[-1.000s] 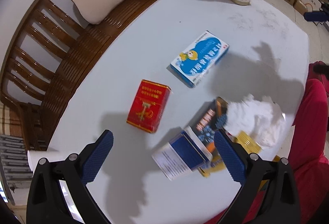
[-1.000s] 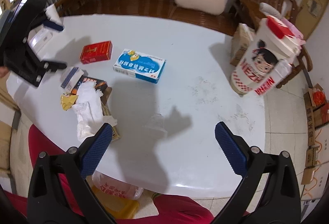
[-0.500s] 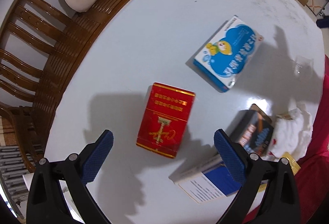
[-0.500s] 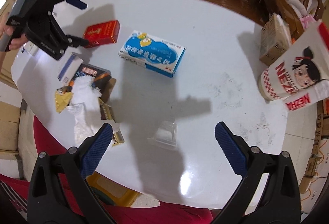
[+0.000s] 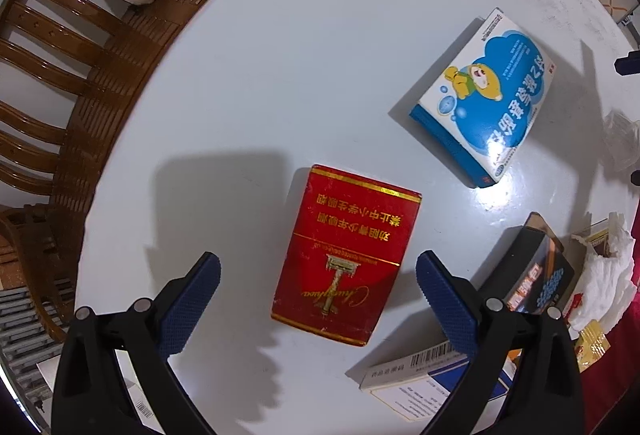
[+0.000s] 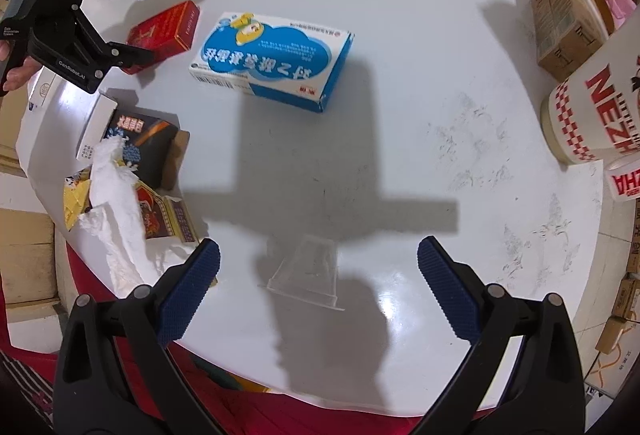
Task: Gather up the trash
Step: 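Move the right tool toward the clear plastic lid while the left tool approaches the red pack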
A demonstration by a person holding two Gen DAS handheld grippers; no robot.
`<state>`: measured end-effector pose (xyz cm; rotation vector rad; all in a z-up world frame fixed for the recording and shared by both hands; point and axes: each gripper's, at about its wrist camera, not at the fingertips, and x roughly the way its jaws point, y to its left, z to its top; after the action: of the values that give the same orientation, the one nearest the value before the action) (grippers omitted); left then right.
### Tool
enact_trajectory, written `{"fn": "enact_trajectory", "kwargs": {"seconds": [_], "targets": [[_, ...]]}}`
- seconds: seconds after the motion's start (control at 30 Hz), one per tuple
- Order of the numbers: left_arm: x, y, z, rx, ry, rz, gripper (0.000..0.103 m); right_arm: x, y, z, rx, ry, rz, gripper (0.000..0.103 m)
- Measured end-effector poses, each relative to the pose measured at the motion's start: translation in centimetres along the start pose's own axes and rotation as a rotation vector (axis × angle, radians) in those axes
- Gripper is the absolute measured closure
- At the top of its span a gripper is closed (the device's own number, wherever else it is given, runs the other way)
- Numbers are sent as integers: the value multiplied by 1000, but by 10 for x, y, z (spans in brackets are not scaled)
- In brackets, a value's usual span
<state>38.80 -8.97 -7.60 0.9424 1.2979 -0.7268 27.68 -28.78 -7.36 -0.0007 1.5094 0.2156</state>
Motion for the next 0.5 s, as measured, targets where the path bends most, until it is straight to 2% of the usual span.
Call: {"fn": "enact_trajectory", "kwargs": {"seconds": [0.07,0.13,0.3,0.37,0.5], "targets": [[3,1,2,-1,11,-21,7,5,-4,0,5,14,8,12],[5,2,3,10,6,-19,7,10,-6,1,13,31,18,25],[12,2,3,14,23,-24,7,23,-5,0,17,54,11,26],[14,4,3,25,20,-16,7,26,-3,-1,18,60,8,34],[15,5,4,18,13,-28,7,30,-3,-3,18,70,1,38]]}}
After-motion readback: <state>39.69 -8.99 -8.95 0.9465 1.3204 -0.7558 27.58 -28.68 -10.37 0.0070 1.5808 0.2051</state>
